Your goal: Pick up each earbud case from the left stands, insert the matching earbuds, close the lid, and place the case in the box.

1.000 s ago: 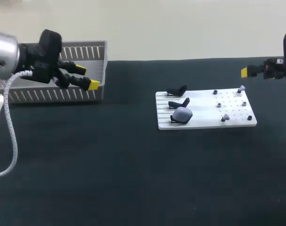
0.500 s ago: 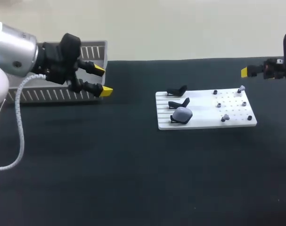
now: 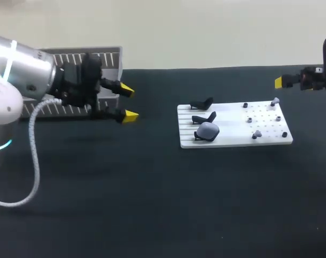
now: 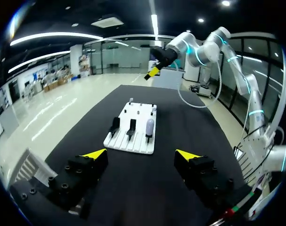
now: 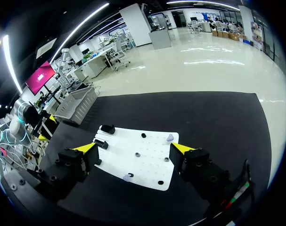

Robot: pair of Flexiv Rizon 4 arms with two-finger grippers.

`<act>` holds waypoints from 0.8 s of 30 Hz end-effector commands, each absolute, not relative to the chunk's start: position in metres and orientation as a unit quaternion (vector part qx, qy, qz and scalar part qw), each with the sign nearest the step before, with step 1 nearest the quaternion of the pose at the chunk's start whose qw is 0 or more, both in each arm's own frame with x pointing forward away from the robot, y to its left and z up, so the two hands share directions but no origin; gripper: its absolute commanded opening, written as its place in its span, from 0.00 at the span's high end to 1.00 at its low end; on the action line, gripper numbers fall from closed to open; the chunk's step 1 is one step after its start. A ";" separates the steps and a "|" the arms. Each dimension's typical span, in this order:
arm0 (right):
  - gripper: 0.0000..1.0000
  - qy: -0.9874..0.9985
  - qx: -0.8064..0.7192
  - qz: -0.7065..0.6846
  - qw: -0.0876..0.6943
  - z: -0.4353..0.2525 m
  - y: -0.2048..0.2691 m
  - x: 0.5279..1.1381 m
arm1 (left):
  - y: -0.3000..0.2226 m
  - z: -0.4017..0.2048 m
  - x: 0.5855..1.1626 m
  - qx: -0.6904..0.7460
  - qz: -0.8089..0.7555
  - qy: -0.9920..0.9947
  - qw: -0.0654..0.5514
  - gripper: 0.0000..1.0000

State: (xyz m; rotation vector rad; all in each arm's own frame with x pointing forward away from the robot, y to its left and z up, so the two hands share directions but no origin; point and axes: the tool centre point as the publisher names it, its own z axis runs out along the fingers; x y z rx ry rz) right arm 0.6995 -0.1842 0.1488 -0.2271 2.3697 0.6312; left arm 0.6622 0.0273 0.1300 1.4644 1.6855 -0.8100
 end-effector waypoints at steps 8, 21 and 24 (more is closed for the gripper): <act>0.00 0.908 -0.087 0.241 0.333 0.149 -0.184 0.699 | -0.011 0.116 0.676 0.618 -0.347 0.600 0.370 0.00; 0.00 0.908 -0.087 0.241 0.333 0.149 -0.184 0.699 | -0.041 0.098 0.657 0.621 -0.366 0.595 0.356 0.00; 0.00 0.908 -0.087 0.241 0.333 0.149 -0.184 0.699 | -0.046 0.096 0.653 0.623 -0.373 0.591 0.352 0.00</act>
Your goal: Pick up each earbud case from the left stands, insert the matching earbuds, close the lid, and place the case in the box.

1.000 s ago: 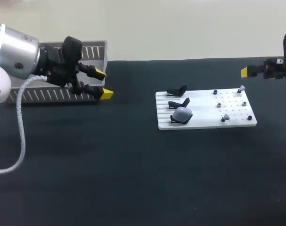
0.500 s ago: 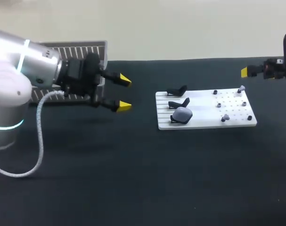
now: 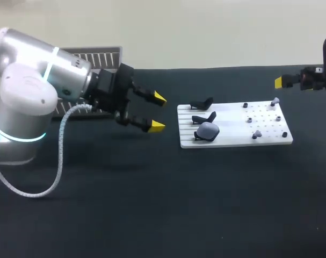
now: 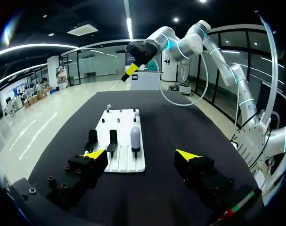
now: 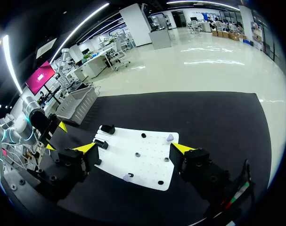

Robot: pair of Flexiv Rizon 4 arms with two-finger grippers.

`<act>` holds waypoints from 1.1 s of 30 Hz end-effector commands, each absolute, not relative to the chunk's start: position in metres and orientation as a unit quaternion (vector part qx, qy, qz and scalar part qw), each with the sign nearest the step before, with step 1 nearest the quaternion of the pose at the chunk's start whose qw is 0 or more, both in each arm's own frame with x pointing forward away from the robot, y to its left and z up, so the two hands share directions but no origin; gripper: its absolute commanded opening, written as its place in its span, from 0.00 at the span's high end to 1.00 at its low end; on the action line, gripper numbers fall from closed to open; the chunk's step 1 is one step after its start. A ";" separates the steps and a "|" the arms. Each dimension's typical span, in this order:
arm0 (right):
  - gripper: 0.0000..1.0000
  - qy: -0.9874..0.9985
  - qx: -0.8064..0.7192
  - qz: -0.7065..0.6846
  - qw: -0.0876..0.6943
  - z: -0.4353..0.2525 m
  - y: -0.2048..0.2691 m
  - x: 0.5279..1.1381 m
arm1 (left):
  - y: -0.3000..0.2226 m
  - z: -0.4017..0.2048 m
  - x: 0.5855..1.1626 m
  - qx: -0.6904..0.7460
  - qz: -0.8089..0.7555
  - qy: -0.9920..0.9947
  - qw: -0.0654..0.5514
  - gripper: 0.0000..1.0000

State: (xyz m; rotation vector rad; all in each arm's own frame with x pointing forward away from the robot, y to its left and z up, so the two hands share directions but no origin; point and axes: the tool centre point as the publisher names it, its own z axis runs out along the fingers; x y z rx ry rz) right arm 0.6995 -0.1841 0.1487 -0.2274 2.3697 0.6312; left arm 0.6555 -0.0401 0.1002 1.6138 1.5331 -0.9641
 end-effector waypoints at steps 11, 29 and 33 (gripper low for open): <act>0.00 0.908 -0.087 0.241 0.333 0.149 -0.184 0.699 | -0.039 0.101 0.652 0.585 -0.388 0.623 0.344 0.00; 0.00 0.908 -0.087 0.241 0.333 0.149 -0.184 0.699 | -0.056 0.093 0.647 0.601 -0.384 0.614 0.338 0.00; 0.00 0.908 -0.087 0.241 0.333 0.149 -0.184 0.699 | -0.069 0.090 0.646 0.604 -0.385 0.607 0.343 0.00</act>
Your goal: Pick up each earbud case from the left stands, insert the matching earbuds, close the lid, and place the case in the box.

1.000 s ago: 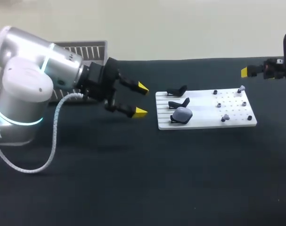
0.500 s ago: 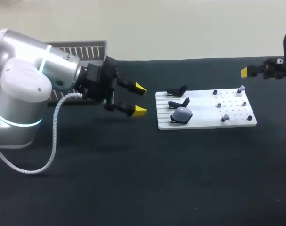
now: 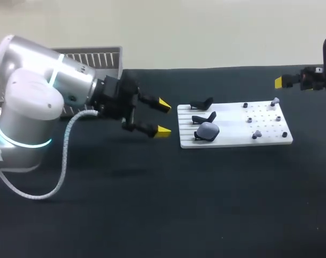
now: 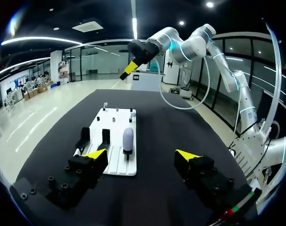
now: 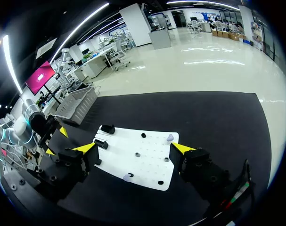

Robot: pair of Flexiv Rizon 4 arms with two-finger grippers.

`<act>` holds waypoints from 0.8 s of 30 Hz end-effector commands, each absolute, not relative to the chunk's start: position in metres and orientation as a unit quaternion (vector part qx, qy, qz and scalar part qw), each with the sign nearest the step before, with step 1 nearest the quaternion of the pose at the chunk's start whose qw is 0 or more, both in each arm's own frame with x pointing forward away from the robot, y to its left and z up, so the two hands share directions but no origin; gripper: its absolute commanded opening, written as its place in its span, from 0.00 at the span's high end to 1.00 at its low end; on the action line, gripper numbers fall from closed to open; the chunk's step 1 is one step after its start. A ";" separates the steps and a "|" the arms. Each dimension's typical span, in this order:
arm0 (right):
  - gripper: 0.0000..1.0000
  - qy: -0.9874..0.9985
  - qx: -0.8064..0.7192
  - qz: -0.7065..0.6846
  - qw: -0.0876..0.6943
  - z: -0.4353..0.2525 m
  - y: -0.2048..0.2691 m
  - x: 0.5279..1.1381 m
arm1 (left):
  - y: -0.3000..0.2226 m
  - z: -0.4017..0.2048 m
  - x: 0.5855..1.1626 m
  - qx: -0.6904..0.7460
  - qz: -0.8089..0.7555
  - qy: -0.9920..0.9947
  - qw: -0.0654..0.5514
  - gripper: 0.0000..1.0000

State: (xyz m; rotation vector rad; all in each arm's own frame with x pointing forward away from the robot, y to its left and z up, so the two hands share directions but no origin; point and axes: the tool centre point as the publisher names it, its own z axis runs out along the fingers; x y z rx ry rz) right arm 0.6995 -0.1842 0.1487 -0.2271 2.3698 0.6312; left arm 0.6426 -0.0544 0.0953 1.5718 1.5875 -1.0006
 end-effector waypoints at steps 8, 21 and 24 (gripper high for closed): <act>0.00 0.908 -0.087 0.241 0.333 0.149 -0.184 0.699 | -0.088 0.078 0.642 0.610 -0.387 0.603 0.339 0.00; 0.00 0.908 -0.087 0.241 0.333 0.149 -0.184 0.699 | -0.100 0.061 0.641 0.614 -0.379 0.611 0.326 0.00; 0.00 0.908 -0.087 0.241 0.333 0.149 -0.184 0.699 | -0.103 0.058 0.644 0.618 -0.373 0.615 0.316 0.00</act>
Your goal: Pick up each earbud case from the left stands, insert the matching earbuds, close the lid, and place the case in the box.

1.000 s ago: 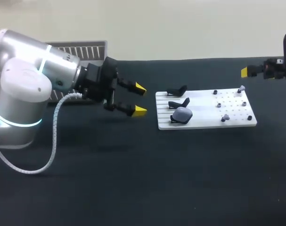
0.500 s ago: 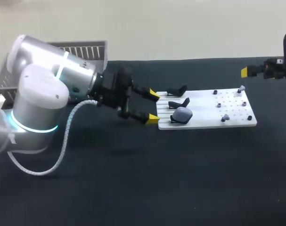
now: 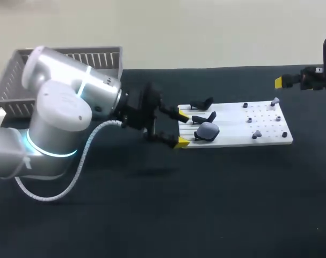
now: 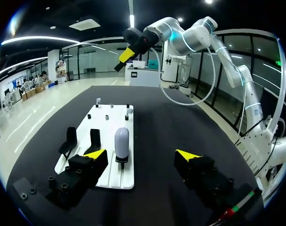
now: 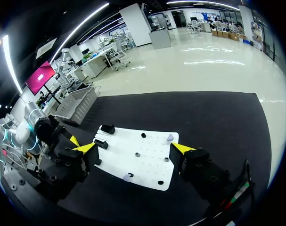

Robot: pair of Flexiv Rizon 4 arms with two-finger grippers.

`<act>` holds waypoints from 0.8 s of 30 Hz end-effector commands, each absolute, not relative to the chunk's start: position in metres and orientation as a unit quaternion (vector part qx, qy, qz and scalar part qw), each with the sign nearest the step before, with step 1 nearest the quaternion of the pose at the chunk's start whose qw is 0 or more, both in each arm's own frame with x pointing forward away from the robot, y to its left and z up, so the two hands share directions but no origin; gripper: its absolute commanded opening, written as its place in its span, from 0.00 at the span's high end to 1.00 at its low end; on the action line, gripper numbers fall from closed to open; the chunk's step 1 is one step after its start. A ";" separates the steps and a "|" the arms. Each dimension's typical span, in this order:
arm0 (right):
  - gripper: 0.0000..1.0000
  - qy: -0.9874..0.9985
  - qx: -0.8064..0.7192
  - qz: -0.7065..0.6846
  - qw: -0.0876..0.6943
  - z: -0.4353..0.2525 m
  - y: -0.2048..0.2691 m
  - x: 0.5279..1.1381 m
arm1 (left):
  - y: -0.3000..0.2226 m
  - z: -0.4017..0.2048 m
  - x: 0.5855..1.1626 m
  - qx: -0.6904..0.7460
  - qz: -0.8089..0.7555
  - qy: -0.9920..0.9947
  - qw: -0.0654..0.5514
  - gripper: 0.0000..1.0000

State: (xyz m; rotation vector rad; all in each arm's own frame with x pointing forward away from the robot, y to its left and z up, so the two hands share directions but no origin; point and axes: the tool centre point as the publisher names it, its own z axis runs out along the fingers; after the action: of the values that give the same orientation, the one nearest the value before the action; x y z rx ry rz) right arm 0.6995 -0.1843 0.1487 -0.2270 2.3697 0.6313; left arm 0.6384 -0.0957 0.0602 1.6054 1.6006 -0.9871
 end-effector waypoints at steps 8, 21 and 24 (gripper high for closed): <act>0.00 0.908 -0.087 0.241 0.333 0.149 -0.184 0.699 | -0.106 0.049 0.653 0.619 -0.372 0.623 0.302 0.00; 0.00 0.908 -0.087 0.241 0.333 0.149 -0.184 0.699 | -0.109 0.042 0.663 0.624 -0.372 0.620 0.296 0.10; 0.00 0.908 -0.087 0.241 0.333 0.149 -0.184 0.699 | -0.112 0.041 0.664 0.625 -0.374 0.618 0.296 0.13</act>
State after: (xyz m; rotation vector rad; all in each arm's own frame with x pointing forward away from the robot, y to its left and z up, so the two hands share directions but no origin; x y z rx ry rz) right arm 0.6995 -0.1842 0.1487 -0.2272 2.3697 0.6313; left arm 0.6593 -0.1080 0.0432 1.6546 1.6424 -0.9890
